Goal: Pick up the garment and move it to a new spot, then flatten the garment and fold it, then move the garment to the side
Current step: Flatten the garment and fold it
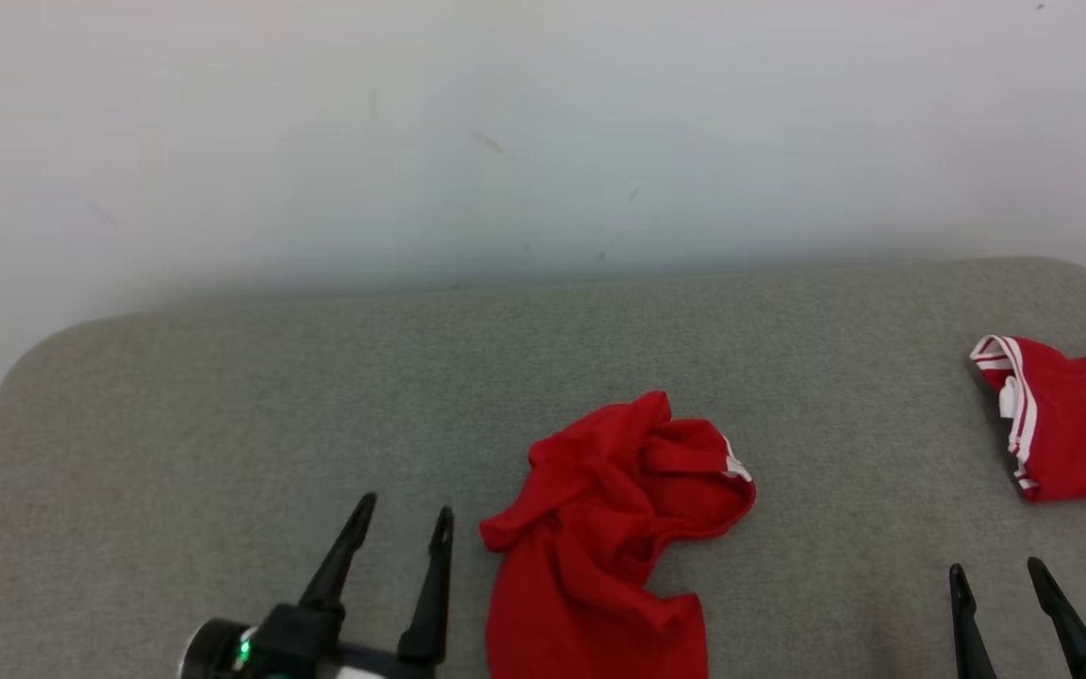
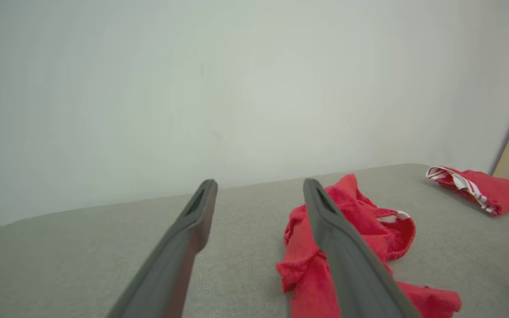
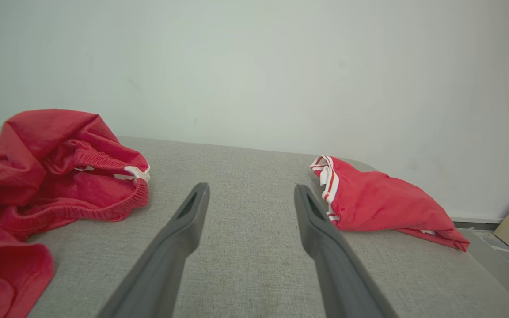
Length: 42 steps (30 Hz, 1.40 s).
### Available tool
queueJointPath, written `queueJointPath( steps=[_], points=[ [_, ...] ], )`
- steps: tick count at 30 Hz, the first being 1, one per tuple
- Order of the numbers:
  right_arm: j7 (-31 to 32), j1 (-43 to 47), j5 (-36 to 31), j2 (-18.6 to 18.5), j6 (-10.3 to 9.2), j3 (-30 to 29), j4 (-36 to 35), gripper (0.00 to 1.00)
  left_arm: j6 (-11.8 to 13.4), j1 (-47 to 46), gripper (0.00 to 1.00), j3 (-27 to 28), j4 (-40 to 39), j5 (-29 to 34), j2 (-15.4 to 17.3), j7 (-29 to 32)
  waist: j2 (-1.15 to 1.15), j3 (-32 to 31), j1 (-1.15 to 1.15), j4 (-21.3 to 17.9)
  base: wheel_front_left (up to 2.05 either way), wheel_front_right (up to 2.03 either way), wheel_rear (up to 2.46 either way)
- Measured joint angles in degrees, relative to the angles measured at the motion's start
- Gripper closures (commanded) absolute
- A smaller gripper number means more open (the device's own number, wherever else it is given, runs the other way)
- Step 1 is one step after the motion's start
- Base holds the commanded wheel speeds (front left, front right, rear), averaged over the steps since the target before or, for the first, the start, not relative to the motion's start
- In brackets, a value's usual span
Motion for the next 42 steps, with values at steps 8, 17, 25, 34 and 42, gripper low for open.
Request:
queueJointPath(
  steps=[8,17,25,34,42],
  points=[
    [0.0,-1.9,0.66,0.0,0.0,1.08,-0.19,0.0,-4.67,-14.01,0.0,-12.37,4.86,-0.62,-1.62,-0.01,0.0,2.19,0.0,-4.75,0.0,0.0,0.0],
    [0.0,-5.92,2.18,0.0,0.0,4.0,0.12,0.0,-1.87,-28.76,0.0,-27.96,17.33,-13.47,-1.7,6.23,0.0,5.76,0.0,-11.01,0.0,0.0,0.0],
    [0.0,-7.44,4.39,-0.01,0.0,5.23,0.38,0.0,5.65,-36.11,0.0,-33.59,26.73,-28.21,-1.67,18.28,0.0,8.77,0.01,-16.42,0.0,0.0,0.0],
    [0.0,-8.31,5.41,-0.01,0.0,5.54,0.29,0.0,9.78,-42.11,0.0,-37.17,34.94,-31.83,-1.69,20.54,0.0,11.23,0.01,-18.96,0.0,0.0,0.0],
    [0.0,-9.92,7.26,-0.01,0.0,7.39,0.38,0.0,10.74,-46.54,0.08,-38.63,41.55,-36.05,-1.69,19.59,0.0,14.26,0.01,-20.39,0.0,0.0,0.0]
  ],
)
